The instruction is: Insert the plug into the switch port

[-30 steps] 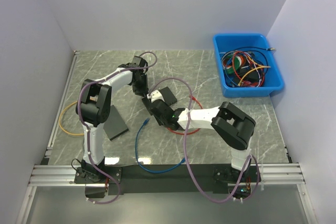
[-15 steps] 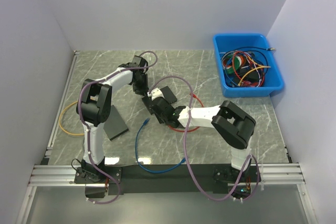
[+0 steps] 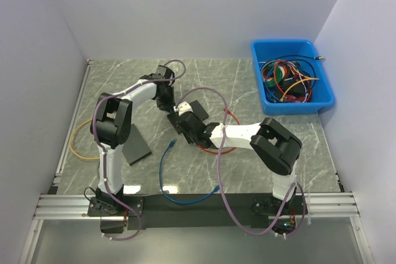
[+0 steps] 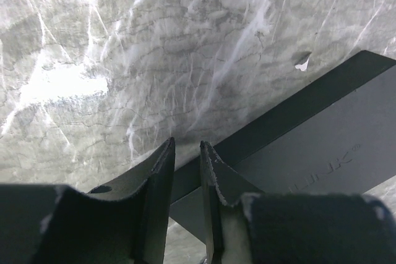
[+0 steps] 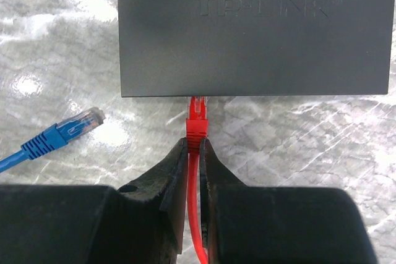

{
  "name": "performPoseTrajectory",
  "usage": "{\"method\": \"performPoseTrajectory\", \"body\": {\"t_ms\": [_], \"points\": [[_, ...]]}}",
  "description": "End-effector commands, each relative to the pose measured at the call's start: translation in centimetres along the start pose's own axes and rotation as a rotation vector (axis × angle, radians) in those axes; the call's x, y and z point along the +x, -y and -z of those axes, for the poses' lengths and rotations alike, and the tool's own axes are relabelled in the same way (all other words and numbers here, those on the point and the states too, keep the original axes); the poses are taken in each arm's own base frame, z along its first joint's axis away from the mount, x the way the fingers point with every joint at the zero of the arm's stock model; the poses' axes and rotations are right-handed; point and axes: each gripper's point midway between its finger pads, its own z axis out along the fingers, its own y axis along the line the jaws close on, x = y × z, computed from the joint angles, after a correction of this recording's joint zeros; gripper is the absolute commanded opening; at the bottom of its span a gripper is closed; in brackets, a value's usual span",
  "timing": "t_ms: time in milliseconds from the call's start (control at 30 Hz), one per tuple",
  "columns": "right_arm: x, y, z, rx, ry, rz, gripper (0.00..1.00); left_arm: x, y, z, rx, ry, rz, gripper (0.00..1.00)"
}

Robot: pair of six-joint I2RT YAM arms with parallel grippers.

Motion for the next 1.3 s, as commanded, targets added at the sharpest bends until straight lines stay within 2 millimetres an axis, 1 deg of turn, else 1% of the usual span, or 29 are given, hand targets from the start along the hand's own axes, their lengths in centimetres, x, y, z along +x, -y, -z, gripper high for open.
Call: {"method": "performPoseTrajectory", "body": {"t_ms": [0,33,167,333,500,633,733,833,900,933,1067,1167,1267], "points": [[-12.1,0.8,2.4,-0.008,0.341,-0.145,0.0,4.9,1.5,-0.3,0.032,-0.18,-0.039,0.3],[-12.6,0.8,2.9,-0.016,0.354,-0.151,0.0,4.9,1.5,-0.3,0.028,-0.182,-0.039,0.3],[-13.5,0.7,3.2,-0.027,0.371,-0.16,0.0,5.0,1.6,-0.4,0.029,-0.186,-0.04,0.29],[-13.7,0.2,2.2,-0.03,0.363,-0.158,0.0,5.3,1.6,-0.5,0.019,-0.189,-0.054,0.29],[-14.5,0.2,1.7,-0.038,0.379,-0.174,0.0,5.6,1.6,-0.7,0.005,-0.195,-0.067,0.29],[-15.0,0.2,0.9,-0.039,0.372,-0.18,0.0,5.9,1.7,-0.7,0.004,-0.2,-0.077,0.29],[-15.0,0.8,-0.2,-0.028,0.355,-0.202,0.0,6.1,1.9,-0.8,0.0,-0.202,-0.086,0.29],[-14.4,1.3,-1.4,-0.019,0.332,-0.232,0.0,6.3,2.1,-0.8,0.013,-0.208,-0.086,0.29],[-13.9,1.9,-2.1,-0.006,0.318,-0.251,0.0,6.4,2.3,-0.7,0.022,-0.213,-0.087,0.29],[-13.9,2.0,-2.3,0.0,0.318,-0.267,0.0,6.5,2.2,-0.8,0.015,-0.213,-0.088,0.29],[-13.1,3.9,-3.4,0.077,0.282,-0.323,0.0,6.5,2.0,-0.9,0.002,-0.21,-0.091,0.29],[-13.1,4.5,-4.0,0.091,0.272,-0.353,0.0,6.6,2.1,-0.9,0.0,-0.213,-0.094,0.29],[-13.6,4.4,-4.3,0.078,0.274,-0.351,0.0,6.7,2.2,-1.0,0.0,-0.213,-0.098,0.29]]}}
